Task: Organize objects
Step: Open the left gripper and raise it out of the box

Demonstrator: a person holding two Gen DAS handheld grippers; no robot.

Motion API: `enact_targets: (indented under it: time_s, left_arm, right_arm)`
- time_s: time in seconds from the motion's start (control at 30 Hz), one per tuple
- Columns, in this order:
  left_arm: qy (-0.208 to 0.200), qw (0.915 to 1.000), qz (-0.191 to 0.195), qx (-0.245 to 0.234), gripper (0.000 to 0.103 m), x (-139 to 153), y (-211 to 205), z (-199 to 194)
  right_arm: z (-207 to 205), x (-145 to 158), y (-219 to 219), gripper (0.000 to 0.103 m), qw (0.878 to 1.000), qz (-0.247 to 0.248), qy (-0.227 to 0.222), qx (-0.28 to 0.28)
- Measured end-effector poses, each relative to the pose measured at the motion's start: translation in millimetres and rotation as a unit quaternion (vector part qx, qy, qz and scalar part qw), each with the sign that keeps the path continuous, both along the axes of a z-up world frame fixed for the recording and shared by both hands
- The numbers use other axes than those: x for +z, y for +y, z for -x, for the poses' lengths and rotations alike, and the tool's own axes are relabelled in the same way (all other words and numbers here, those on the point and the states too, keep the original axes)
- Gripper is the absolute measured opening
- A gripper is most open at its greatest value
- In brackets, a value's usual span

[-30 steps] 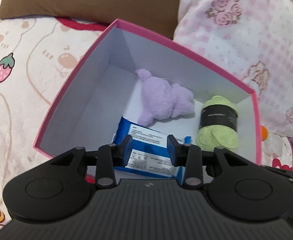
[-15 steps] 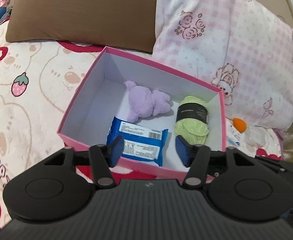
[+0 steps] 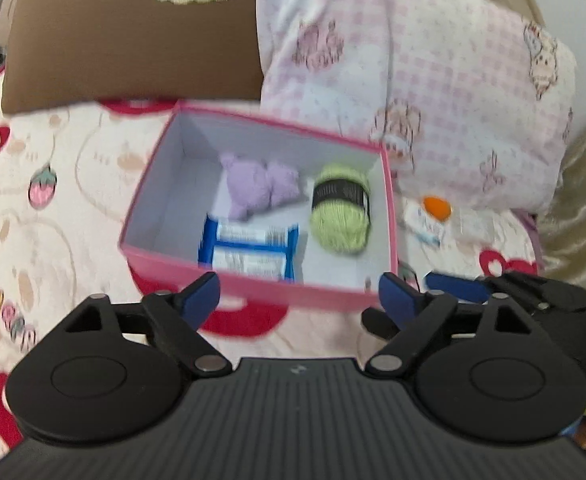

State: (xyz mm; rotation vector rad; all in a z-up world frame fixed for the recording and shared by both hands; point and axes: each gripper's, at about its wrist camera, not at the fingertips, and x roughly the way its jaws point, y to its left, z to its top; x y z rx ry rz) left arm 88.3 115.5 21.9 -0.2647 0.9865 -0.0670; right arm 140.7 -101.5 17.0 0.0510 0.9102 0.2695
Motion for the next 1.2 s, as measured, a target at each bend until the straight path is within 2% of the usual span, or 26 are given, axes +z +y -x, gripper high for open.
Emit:
enact_targets:
  time_s: [0.1, 0.33, 0.63, 0.73, 0.87, 1.07, 1.2]
  left_arm:
    - [0.013, 0.9997, -0.017, 0.012, 0.087, 2, -5, 10]
    - [0.013, 0.9998, -0.017, -0.004, 0.096, 10, -13, 36]
    - [0.011, 0.9984, -0.021, -0.052, 0.098, 21, -35, 64]
    - [0.008, 0.9980, 0.000, -0.062, 0.098, 25, -41, 71]
    - [0.003, 0.9971, -0.003, -0.076, 0.098, 32, -52, 79]
    - [0.003, 0.9956, 0.015, -0.092, 0.098, 34, -71, 87]
    - [0.009, 0.9942, 0.008, -0.107, 0.098, 28, -88, 87]
  right_arm:
    - [16, 11, -4, 0.088, 1.000, -0.005, -0.006, 0.002]
    - [49, 30, -6, 0.088, 0.999, 0.010, -0.024, 0.030]
    - [92, 42, -20, 0.088, 0.997, 0.022, -0.045, 0.058]
    - [105, 45, -28, 0.088, 0.996, 0.028, -0.051, 0.066]
    - [118, 48, -40, 0.088, 0.995, 0.034, -0.062, 0.076]
    - [134, 43, -65, 0.089, 0.993, 0.045, -0.069, 0.080]
    - [141, 36, -82, 0.088, 0.993, 0.049, -0.075, 0.076]
